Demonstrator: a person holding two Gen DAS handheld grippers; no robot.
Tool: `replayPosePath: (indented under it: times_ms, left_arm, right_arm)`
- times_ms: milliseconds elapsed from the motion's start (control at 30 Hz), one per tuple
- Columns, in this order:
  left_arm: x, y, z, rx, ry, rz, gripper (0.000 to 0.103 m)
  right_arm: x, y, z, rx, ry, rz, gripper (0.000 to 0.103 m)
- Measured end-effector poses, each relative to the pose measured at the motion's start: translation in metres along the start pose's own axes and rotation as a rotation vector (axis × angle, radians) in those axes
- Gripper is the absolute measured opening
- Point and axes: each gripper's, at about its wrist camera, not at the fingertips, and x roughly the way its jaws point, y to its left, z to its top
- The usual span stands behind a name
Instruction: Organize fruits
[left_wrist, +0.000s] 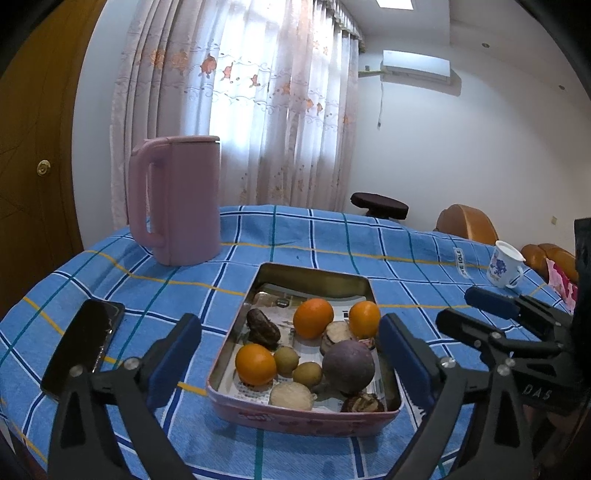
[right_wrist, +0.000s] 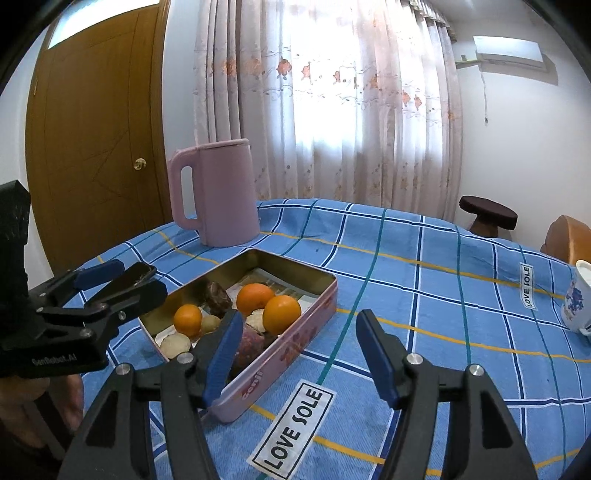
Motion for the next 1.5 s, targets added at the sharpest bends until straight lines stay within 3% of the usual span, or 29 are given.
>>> replayPosePath:
  times_ms: [1500]
  left_arm:
    - [-0.012,-0.027,0.006,0.066,-0.013,0.006,0.103]
  right_arm:
    - [-0.030,-0.018,-0.002,0.023,-0.066,-0.055,0.066]
